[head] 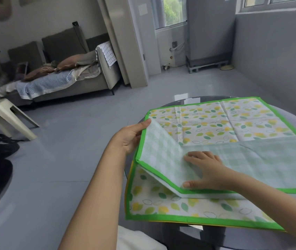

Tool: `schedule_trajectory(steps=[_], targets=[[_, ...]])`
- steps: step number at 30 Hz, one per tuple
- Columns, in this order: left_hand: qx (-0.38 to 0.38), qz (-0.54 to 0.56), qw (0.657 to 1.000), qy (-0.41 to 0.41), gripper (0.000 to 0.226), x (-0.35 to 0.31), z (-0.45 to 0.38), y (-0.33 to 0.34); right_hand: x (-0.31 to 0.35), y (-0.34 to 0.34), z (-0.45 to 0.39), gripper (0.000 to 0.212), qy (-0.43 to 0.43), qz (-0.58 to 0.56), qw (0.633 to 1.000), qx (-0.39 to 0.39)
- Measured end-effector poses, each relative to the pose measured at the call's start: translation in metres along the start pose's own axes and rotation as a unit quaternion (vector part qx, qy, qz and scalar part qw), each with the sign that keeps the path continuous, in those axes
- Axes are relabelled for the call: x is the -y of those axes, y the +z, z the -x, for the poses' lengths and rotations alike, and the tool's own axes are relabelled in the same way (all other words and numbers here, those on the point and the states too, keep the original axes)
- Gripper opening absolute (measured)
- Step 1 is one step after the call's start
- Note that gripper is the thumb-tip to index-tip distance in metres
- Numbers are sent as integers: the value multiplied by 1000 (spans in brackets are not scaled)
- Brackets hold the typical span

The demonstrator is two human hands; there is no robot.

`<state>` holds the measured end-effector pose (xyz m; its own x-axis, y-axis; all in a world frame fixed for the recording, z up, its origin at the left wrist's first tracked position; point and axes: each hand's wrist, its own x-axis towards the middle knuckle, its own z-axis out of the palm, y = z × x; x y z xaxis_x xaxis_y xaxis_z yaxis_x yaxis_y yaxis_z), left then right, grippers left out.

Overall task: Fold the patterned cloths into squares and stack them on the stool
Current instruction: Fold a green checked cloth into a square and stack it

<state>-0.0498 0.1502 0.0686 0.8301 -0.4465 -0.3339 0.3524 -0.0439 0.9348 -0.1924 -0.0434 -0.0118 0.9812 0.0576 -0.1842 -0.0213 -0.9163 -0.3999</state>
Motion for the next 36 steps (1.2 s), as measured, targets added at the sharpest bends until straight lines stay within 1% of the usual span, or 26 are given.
schedule_trajectory(steps=[2, 3, 4, 5, 7, 8, 11, 13, 18, 20, 21, 22, 24, 25, 27, 30, 32, 34, 36], targets=[[5, 14, 1000, 14, 42, -2, 0, 16, -2, -7, 9, 87, 17, -60, 998, -28], [11, 27, 999, 19, 46, -3, -1, 25, -5, -12, 14, 76, 28, -94, 994, -46], [20, 34, 999, 22, 48, -3, -2, 34, -10, -17, 19, 68, 40, -131, 989, -61], [29, 39, 998, 26, 45, -3, -3, 43, -15, -23, 25, 62, 53, -168, 982, -73], [43, 36, 998, 34, 23, -2, -5, 63, -24, -33, 38, 49, 79, -221, 968, -92], [48, 35, 997, 38, 17, 0, -6, 73, -28, -36, 44, 43, 91, -239, 961, -103], [48, 12, 998, 50, 12, 6, -8, 106, -42, -43, 58, 27, 123, -316, 933, -119], [47, -2, 998, 49, 14, 14, -10, 126, -48, -47, 68, 24, 149, -375, 907, -120], [24, -52, 998, 38, 24, 45, -17, 169, -56, -48, 92, 34, 200, -478, 847, -119], [9, -75, 996, 41, 25, 59, -22, 181, -56, -45, 98, 36, 212, -500, 831, -120], [2, -88, 995, 43, 25, 65, -24, 185, -56, -43, 100, 35, 216, -490, 836, -122], [-3, -102, 994, 44, 26, 71, -26, 189, -56, -41, 101, 35, 220, -466, 848, -124], [-10, -140, 989, 43, 28, 83, -29, 195, -56, -35, 103, 33, 219, -395, 882, -133], [-11, -163, 986, 42, 28, 87, -29, 197, -57, -32, 103, 35, 217, -357, 898, -140], [-12, -204, 978, 40, 28, 93, -28, 200, -59, -25, 103, 46, 217, -291, 920, -149], [-14, -237, 971, 36, 35, 93, -25, 205, -58, -18, 102, 58, 212, -243, 932, -169], [-9, -263, 964, 30, 42, 90, -25, 204, -56, -15, 101, 60, 206, -216, 937, -183], [-2, -323, 945, 57, 42, 92, -28, 201, -53, -12, 102, 55, 203, -191, 941, -193], [-1, -412, 904, 112, 37, 96, -33, 196, -50, -9, 102, 48, 201, -178, 943, -199]])
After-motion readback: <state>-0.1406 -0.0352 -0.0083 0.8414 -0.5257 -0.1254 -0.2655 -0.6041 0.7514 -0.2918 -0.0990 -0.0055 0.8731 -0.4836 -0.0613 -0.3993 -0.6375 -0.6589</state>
